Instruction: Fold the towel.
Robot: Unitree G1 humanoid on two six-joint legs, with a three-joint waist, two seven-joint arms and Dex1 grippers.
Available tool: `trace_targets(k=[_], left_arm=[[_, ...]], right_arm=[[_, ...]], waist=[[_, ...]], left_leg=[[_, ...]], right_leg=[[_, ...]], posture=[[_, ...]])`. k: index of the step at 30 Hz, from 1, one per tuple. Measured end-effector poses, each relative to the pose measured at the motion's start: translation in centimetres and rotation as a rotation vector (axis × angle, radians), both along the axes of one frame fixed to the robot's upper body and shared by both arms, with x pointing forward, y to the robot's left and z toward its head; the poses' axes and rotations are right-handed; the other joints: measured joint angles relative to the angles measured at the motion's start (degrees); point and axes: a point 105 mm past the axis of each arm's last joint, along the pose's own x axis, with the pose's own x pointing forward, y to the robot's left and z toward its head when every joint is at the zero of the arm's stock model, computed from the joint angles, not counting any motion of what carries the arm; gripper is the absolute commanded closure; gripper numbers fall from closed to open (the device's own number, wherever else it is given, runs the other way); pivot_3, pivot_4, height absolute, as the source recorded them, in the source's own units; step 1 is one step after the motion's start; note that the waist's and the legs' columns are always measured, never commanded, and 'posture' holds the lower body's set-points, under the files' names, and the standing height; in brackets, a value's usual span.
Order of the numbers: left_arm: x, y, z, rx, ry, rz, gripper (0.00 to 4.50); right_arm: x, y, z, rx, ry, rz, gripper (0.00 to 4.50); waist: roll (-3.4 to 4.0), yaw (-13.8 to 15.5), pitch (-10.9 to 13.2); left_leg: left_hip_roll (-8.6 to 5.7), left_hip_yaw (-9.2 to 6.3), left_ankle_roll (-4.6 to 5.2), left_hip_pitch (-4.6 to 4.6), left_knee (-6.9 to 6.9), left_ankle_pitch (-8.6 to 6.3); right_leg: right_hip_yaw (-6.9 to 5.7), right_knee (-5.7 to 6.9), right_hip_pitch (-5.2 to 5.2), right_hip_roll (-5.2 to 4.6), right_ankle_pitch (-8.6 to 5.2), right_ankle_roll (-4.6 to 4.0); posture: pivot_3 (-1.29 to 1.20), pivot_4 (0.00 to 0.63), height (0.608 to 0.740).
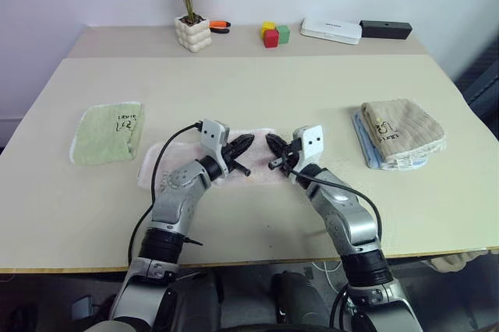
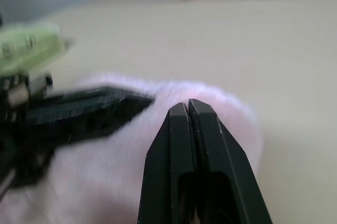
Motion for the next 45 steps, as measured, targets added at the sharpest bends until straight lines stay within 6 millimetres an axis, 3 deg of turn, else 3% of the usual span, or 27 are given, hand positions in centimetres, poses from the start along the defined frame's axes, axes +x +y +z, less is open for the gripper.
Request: trace_targets(k=[3, 13, 19, 23, 24, 26, 27, 33, 34, 41, 45], left_arm=[[0.1, 0.3, -0.2, 0.011, 0.008, 0.009, 4.41], [0.0, 4.1, -1.0, 0.037, 0.048, 0.094, 4.41], [-0.3, 4.2, -1.0, -0.010, 0.076, 0.088, 4.41], [-0.7, 4.3, -0.7, -0.014, 0.067, 0.064, 4.41], [-0.7, 4.3, -0.5, -0.026, 0.067, 0.056, 4.47], [-0.8, 4.7, -0.1, -0.084, 0.087, 0.042, 3.95], [-0.9, 4.9, 0.1, -0.106, 0.088, 0.040, 3.59], [-1.2, 6.4, 3.2, -0.105, -0.007, 0.051, 0.52], [-1.6, 6.6, 3.9, -0.111, -0.014, 0.049, 0.03], [-6.1, 9.3, 6.2, -0.293, 0.119, 0.043, 0.03], [-9.3, 12.6, 4.8, -0.425, 0.296, 0.194, 0.03]], right_arm=[[-0.1, -0.5, -1.6, -0.069, 0.021, -0.014, 4.49], [0.1, -0.6, -1.6, -0.094, 0.004, -0.026, 4.49], [0.6, -0.9, -1.4, -0.092, 0.002, -0.044, 4.49], [1.0, -0.8, 0.2, 0.105, 0.039, -0.040, 4.49], [0.9, -0.6, 1.2, 0.153, 0.029, -0.003, 4.25], [0.4, -0.1, 3.3, 0.215, -0.006, 0.088, 3.70], [0.2, 0.0, 4.0, 0.232, -0.022, 0.121, 3.16], [-0.3, -0.7, 4.4, 0.194, -0.013, 0.212, 0.14], [-0.7, -0.6, 4.7, 0.167, -0.030, 0.262, 0.00], [-3.1, -1.9, 6.8, 0.040, -0.154, 0.489, 0.00], [-4.1, -2.7, 7.9, -0.045, -0.210, 0.582, 0.00]], waist=[[0.00, 0.0, 0.0], [-0.01, 0.0, 0.0], [-0.01, 0.0, 0.0], [0.00, -0.1, 0.0], [0.00, -0.1, 0.0], [0.00, -0.1, 0.0], [0.00, 0.0, 0.0], [0.00, -0.1, 0.0], [0.02, -0.1, 0.0], [0.01, -0.3, 0.0], [-0.02, -0.4, 0.0]], left_leg=[[0.00, 0.00, 0.00, 0.00, 0.01, 0.00], [0.00, 0.01, -0.01, 0.03, 0.02, 0.00], [0.00, 0.00, -0.01, 0.03, 0.02, 0.00], [0.01, 0.00, -0.01, 0.02, 0.00, 0.00], [0.01, 0.00, -0.01, 0.02, 0.00, 0.00], [0.01, 0.00, 0.00, 0.01, 0.00, 0.00], [0.01, 0.00, 0.00, 0.01, 0.00, 0.00], [0.01, 0.00, 0.00, 0.00, -0.02, 0.00], [0.01, 0.00, 0.00, -0.01, -0.03, 0.00], [0.05, -0.04, 0.01, 0.03, -0.05, -0.01], [0.06, -0.06, 0.04, 0.06, -0.06, -0.03]], right_leg=[[0.00, 0.00, 0.01, -0.01, 0.00, 0.00], [-0.01, 0.01, 0.05, -0.03, 0.00, 0.00], [-0.01, 0.01, 0.05, -0.03, 0.00, 0.00], [-0.01, 0.02, 0.02, -0.02, 0.00, 0.00], [-0.01, 0.01, 0.03, -0.02, 0.00, 0.00], [-0.01, 0.00, 0.03, -0.03, 0.00, 0.00], [-0.01, 0.01, 0.03, -0.03, 0.00, 0.00], [-0.02, -0.01, 0.02, -0.03, 0.00, 0.00], [-0.01, -0.01, 0.00, -0.03, 0.00, 0.00], [-0.01, 0.00, 0.03, -0.03, 0.00, 0.00], [0.00, -0.01, 0.04, -0.08, -0.01, -0.01]], posture=[[0.00, 0.150, 0.735], [0.00, 0.150, 0.735], [0.00, 0.150, 0.735], [0.00, 0.150, 0.735], [0.00, 0.150, 0.735], [0.00, 0.150, 0.735], [0.00, 0.150, 0.735], [0.00, 0.150, 0.735], [0.00, 0.150, 0.735], [0.00, 0.150, 0.735], [0.00, 0.150, 0.735]])
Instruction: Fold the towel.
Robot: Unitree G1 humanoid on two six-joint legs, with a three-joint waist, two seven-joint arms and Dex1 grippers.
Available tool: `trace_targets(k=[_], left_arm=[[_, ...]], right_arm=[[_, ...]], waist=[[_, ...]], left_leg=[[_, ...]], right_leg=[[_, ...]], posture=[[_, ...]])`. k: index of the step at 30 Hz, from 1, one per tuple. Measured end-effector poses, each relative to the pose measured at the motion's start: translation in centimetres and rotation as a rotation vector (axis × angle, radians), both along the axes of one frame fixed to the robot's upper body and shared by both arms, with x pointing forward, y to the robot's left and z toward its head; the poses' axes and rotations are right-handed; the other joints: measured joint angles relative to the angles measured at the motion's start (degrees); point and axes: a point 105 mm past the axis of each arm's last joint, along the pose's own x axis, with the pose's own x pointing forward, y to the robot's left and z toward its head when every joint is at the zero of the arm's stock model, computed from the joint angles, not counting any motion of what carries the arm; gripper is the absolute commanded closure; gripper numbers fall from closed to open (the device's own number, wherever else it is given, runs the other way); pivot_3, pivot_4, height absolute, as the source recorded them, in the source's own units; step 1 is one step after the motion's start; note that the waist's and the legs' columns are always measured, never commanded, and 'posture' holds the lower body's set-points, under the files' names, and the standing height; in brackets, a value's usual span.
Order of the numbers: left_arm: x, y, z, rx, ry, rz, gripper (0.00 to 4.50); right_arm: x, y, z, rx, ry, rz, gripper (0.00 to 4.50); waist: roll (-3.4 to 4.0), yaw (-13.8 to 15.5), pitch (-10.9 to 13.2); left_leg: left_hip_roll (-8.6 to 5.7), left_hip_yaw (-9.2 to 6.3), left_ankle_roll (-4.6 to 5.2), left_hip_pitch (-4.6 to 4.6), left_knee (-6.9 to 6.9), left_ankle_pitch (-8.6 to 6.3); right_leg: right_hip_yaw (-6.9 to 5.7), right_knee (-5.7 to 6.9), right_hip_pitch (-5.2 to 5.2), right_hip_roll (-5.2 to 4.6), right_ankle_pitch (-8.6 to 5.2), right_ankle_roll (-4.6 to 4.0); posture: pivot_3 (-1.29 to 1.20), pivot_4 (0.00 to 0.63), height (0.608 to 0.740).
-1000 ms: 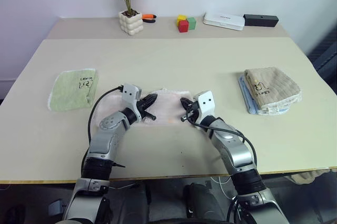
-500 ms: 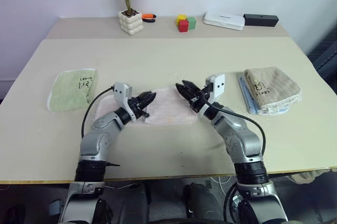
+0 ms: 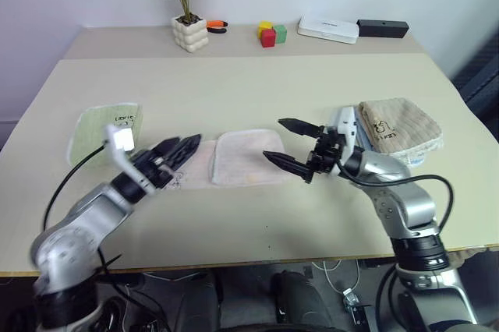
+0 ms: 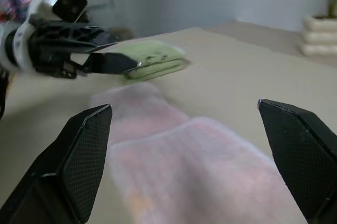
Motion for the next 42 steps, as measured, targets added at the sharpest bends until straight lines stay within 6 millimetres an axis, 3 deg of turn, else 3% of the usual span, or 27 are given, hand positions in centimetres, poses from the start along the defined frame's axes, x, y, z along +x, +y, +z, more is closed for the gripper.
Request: trace_targets(k=[7, 11, 20, 29, 32, 38, 42], left_arm=[[-5.1, 2.2, -3.8, -0.178, 0.279, 0.168, 0.03], [-6.0, 3.3, -4.8, -0.276, 0.355, 0.289, 0.03], [-5.2, 5.1, -5.7, -0.481, 0.412, 0.455, 0.03], [-2.1, 5.7, -6.0, -0.537, 0.431, 0.449, 0.03], [-1.1, 5.7, -6.5, -0.518, 0.463, 0.424, 1.36], [0.1, 5.4, -7.4, -0.501, 0.519, 0.377, 4.46], [0.3, 5.0, -7.3, -0.489, 0.531, 0.343, 4.46]], right_arm=[[-0.1, 0.6, 0.4, -0.026, -0.070, 0.056, 0.00], [0.2, 0.9, -0.1, -0.032, -0.060, 0.070, 0.00], [0.4, 0.9, -0.8, -0.064, -0.068, 0.071, 0.00], [0.2, 0.9, -1.4, -0.075, -0.055, 0.045, 0.00], [0.2, 1.0, -1.3, -0.072, -0.061, 0.036, 0.00], [0.0, 1.0, -1.1, -0.072, -0.074, 0.022, 0.00], [0.0, 1.0, -1.1, -0.072, -0.074, 0.011, 0.00]], waist=[[-0.06, 0.4, 0.0], [-0.05, 0.4, 0.0], [-0.05, 0.4, 0.0], [0.09, 0.6, -0.1], [0.21, 0.7, -0.1], [0.28, 1.7, -0.2], [0.55, 1.7, -0.3]], left_leg=[[-0.05, 0.05, -0.04, 0.02, 0.04, -0.01], [-0.16, 0.09, -0.05, 0.02, 0.04, -0.01], [-0.25, 0.11, -0.05, 0.02, 0.03, -0.01], [-0.33, 0.09, -0.06, 0.11, 0.06, 0.01], [-0.37, 0.08, -0.06, 0.17, 0.04, 0.01], [-0.48, 0.09, -0.06, 0.19, 0.06, 0.01], [-0.76, 0.08, -0.06, 0.21, -0.01, 0.01]], right_leg=[[-0.02, -0.09, 0.05, -0.15, -0.15, -0.42], [-0.01, -0.17, 0.07, -0.27, -0.16, -0.51], [-0.02, -0.19, 0.07, -0.35, -0.19, -0.55], [-0.04, -0.19, 0.21, -0.38, -0.19, -0.55], [-0.05, -0.19, 0.27, -0.40, -0.19, -0.55], [-0.05, -0.19, 0.29, -0.51, -0.19, -0.54], [-0.05, -0.19, 0.30, -0.79, -0.19, -0.54]], posture=[[0.00, 0.150, 0.735], [0.00, 0.150, 0.735], [0.00, 0.150, 0.735], [0.00, 0.150, 0.735], [0.00, 0.150, 0.735], [0.00, 0.150, 0.735], [0.00, 0.150, 0.735]])
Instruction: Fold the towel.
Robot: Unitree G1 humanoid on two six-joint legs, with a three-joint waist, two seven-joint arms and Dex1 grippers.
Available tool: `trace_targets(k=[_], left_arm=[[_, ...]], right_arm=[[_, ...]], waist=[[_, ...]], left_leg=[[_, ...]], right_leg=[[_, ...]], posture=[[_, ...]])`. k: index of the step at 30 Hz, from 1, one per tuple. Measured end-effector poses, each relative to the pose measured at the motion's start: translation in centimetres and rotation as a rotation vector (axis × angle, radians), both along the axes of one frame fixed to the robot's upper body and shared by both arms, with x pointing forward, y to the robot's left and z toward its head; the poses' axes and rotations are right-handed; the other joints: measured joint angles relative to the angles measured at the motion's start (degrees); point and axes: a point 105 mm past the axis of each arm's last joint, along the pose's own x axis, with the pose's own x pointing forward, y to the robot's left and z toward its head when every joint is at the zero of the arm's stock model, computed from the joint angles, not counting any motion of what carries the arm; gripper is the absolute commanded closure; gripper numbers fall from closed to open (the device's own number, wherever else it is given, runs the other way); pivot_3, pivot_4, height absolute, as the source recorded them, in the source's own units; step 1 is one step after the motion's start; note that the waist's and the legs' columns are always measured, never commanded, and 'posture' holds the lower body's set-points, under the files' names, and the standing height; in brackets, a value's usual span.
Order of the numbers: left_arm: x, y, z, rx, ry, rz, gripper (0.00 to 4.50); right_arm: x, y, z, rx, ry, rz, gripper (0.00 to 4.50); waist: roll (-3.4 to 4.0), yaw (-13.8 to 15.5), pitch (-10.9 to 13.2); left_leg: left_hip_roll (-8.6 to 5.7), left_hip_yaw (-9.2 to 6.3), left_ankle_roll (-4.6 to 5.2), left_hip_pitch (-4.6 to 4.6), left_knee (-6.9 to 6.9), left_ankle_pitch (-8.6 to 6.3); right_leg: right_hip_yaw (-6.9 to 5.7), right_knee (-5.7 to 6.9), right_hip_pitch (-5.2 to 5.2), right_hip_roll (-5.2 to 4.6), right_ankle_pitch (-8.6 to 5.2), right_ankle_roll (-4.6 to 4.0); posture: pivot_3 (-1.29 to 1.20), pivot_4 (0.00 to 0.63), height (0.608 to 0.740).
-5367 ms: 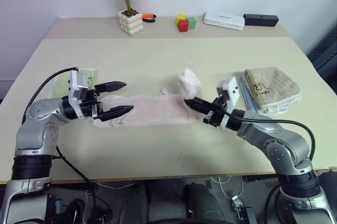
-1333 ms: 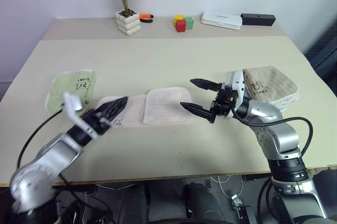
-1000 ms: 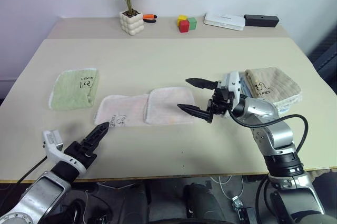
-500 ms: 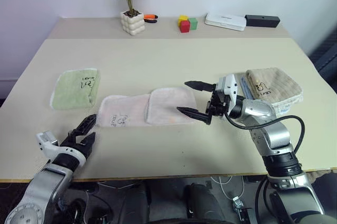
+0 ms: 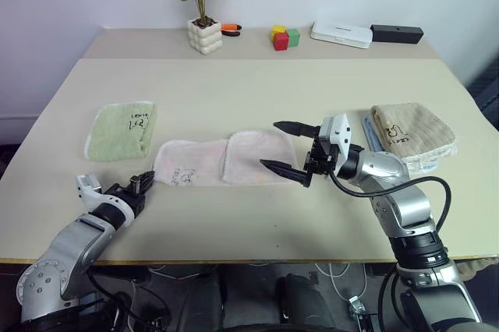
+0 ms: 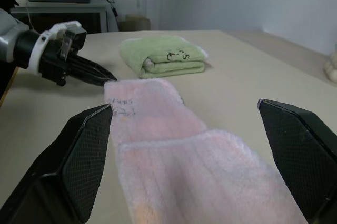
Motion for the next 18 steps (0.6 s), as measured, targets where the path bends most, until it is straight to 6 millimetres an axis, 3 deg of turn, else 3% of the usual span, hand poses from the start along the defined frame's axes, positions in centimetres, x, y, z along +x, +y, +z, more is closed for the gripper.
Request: trace_targets(k=[4, 10, 18], left_arm=[[-0.1, -0.1, -0.1, 0.017, 0.003, -0.029, 4.46], [-0.6, -0.7, 1.1, 0.095, -0.147, -0.118, 4.46], [-0.3, -5.6, 9.8, 0.138, -0.598, -0.317, 4.46]], right_arm=[[0.1, -0.1, -0.1, 0.001, 0.004, -0.010, 0.00], [0.1, -0.1, -0.3, -0.007, 0.002, -0.018, 0.00], [0.6, -1.8, -0.9, -0.056, 0.024, -0.041, 0.00]], waist=[[0.03, 0.0, 0.0], [-0.10, -0.1, 0.1], [-0.31, -0.3, 0.2]], left_leg=[[-0.10, -0.02, 0.00, 0.00, 0.00, 0.00], [-0.10, -0.05, 0.00, -0.15, 0.00, 0.00], [-0.15, 0.00, 0.02, -0.26, 0.00, -0.02]], right_leg=[[0.00, -0.01, 0.02, -0.10, 0.00, 0.00], [-0.02, -0.07, -0.11, -0.10, 0.00, 0.00], [-0.01, -0.21, -0.11, -0.18, 0.00, -0.01]], posture=[[0.00, 0.150, 0.735], [0.00, 0.150, 0.735], [0.00, 0.150, 0.735]])
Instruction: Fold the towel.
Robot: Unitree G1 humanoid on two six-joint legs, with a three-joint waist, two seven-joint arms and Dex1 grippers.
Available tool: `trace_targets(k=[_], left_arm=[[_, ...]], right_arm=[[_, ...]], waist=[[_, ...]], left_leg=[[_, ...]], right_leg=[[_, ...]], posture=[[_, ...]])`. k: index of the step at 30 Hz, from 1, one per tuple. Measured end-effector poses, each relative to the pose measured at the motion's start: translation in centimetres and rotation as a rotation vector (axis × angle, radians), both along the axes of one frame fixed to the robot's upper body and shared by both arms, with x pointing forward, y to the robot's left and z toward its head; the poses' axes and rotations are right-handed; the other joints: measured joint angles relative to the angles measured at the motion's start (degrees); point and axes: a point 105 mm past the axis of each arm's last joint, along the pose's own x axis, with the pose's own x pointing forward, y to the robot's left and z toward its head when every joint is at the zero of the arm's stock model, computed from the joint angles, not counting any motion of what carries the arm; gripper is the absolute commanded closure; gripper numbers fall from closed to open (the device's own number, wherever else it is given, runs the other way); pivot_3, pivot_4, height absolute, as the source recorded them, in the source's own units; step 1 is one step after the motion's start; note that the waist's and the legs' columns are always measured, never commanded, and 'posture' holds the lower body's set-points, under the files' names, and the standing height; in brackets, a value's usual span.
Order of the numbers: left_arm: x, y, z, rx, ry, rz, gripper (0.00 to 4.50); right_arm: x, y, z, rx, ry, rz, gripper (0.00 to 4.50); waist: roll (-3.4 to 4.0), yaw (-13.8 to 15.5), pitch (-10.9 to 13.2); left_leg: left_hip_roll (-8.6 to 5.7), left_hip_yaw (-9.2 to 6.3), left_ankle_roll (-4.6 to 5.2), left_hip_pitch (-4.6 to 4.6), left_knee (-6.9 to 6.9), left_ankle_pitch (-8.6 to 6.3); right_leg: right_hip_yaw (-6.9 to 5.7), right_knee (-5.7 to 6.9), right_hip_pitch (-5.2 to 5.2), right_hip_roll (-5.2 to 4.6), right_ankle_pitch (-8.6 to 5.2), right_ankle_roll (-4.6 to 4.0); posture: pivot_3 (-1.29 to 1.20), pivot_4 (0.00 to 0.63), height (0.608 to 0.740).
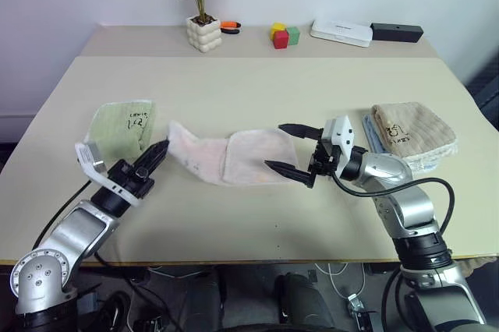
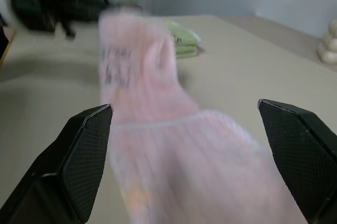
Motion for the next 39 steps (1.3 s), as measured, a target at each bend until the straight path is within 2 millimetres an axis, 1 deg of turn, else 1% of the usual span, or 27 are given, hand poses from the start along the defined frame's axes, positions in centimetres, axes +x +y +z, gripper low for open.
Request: trace_targets(k=[2, 5, 7, 10, 12, 15, 17, 20, 22, 25, 27, 33, 36, 38, 39], left_arm=[[0.2, -1.6, 1.3, 0.022, -0.073, -0.065, 4.46], [1.0, -3.7, 2.4, 0.047, -0.138, -0.127, 4.46], [2.0, -5.2, 2.6, 0.045, -0.162, -0.168, 4.46], [4.0, -8.4, 2.9, 0.058, -0.181, -0.244, 4.46], [4.9, -9.8, 2.5, 0.092, -0.176, -0.281, 4.46], [5.5, -11.6, 0.9, 0.149, -0.150, -0.357, 4.46], [5.4, -12.9, -0.1, 0.165, -0.125, -0.431, 4.46], [4.4, -15.0, -0.9, 0.195, -0.124, -0.565, 4.46], [4.2, -15.8, -1.3, 0.197, -0.120, -0.605, 4.46], [3.9, -16.5, -1.9, 0.169, -0.093, -0.650, 4.46], [4.0, -17.0, -2.3, 0.196, -0.088, -0.664, 4.46], [4.6, -17.9, -3.6, 0.233, -0.054, -0.666, 4.46], [5.0, -18.8, -3.9, 0.235, -0.039, -0.675, 4.46], [4.6, -19.8, -4.0, 0.211, -0.033, -0.710, 4.46], [4.4, -20.2, -4.3, 0.218, -0.027, -0.731, 4.46]], right_arm=[[0.1, -0.6, 0.0, -0.013, -0.004, -0.014, 0.00], [0.4, -1.5, 0.2, -0.015, -0.012, -0.041, 0.00], [0.5, -2.0, 0.1, -0.021, -0.008, -0.057, 0.00], [0.6, -2.5, -0.1, -0.034, -0.010, -0.074, 0.00], [0.7, -3.0, -0.1, -0.043, -0.011, -0.092, 0.00], [0.8, -4.1, 0.0, -0.053, -0.017, -0.140, 0.00], [0.7, -4.8, -0.3, -0.070, -0.014, -0.169, 0.00], [0.5, -6.5, -0.9, -0.112, -0.006, -0.228, 0.00], [0.4, -7.2, -0.7, -0.111, -0.010, -0.254, 0.00], [-0.4, -7.7, 0.2, -0.075, -0.013, -0.252, 0.00], [-1.5, -7.9, 0.8, -0.034, 0.008, -0.225, 0.00], [-4.7, -8.6, 1.4, 0.025, 0.115, -0.141, 0.00], [-5.1, -8.8, 1.7, 0.029, 0.120, -0.138, 0.00], [-5.1, -8.6, 1.8, 0.027, 0.117, -0.134, 0.00], [-5.1, -8.5, 1.7, 0.028, 0.118, -0.136, 0.00]], waist=[[-0.01, 0.0, 0.0], [-0.03, 0.0, 0.0], [-0.06, 0.2, 0.0], [-0.17, 0.3, 0.1], [-0.18, 0.1, 0.1], [-0.18, -0.1, 0.1], [-0.19, -0.1, 0.1], [-0.20, 0.0, 0.1], [-0.21, 0.0, 0.1], [-0.21, 0.0, 0.1], [-0.21, 0.0, 0.2], [-0.27, 0.3, 0.2], [-0.29, 0.2, 0.2], [-0.30, 0.2, 0.2], [-0.30, 0.2, 0.2]], left_leg=[[0.00, -0.01, 0.00, 0.01, 0.01, 0.00], [-0.02, -0.03, 0.01, 0.01, 0.02, 0.01], [-0.03, -0.05, 0.02, 0.01, 0.04, 0.01], [-0.07, -0.08, 0.04, -0.02, 0.11, 0.01], [-0.07, -0.08, 0.07, -0.01, 0.11, -0.01], [-0.07, -0.10, 0.07, -0.01, 0.06, -0.01], [-0.06, -0.12, 0.07, -0.02, 0.03, -0.01], [-0.06, -0.11, 0.07, -0.03, 0.04, -0.01], [-0.06, -0.12, 0.07, -0.02, 0.06, -0.01], [-0.06, -0.16, 0.08, -0.02, 0.05, -0.01], [-0.06, -0.17, 0.08, -0.02, 0.04, -0.01], [-0.07, -0.18, 0.09, -0.03, 0.10, -0.02], [-0.07, -0.19, 0.10, -0.03, 0.11, -0.03], [-0.07, -0.19, 0.12, -0.03, 0.10, -0.04], [-0.07, -0.19, 0.13, -0.03, 0.09, -0.05]], right_leg=[[0.00, 0.00, 0.01, 0.04, 0.00, 0.01], [0.01, 0.00, 0.03, 0.08, 0.01, 0.02], [0.01, 0.00, 0.05, 0.11, 0.01, 0.04], [0.01, -0.02, 0.10, 0.14, 0.03, 0.08], [0.03, -0.02, 0.10, 0.14, 0.04, 0.13], [0.03, 0.02, 0.05, 0.17, 0.07, 0.40], [0.02, 0.04, 0.03, 0.18, 0.04, 0.46], [0.02, 0.04, 0.03, 0.17, 0.02, 0.49], [0.03, 0.05, 0.03, 0.17, 0.01, 0.49], [0.02, 0.05, 0.04, 0.18, 0.01, 0.50], [0.02, 0.05, 0.04, 0.18, 0.01, 0.51], [0.02, 0.04, 0.08, 0.16, -0.07, 0.36], [0.02, 0.02, 0.09, 0.16, -0.08, 0.36], [0.02, 0.01, 0.08, 0.16, -0.08, 0.36], [0.02, 0.00, 0.08, 0.16, -0.08, 0.36]], posture=[[0.00, 0.150, 0.735], [0.00, 0.150, 0.735], [0.00, 0.150, 0.735], [0.00, 0.150, 0.735], [0.00, 0.150, 0.735], [0.00, 0.150, 0.735], [0.00, 0.150, 0.735], [0.00, 0.150, 0.735], [0.00, 0.150, 0.735], [0.00, 0.150, 0.735], [0.00, 0.150, 0.735], [0.00, 0.150, 0.735], [0.00, 0.150, 0.735], [0.00, 0.150, 0.735], [0.00, 0.150, 0.735]])
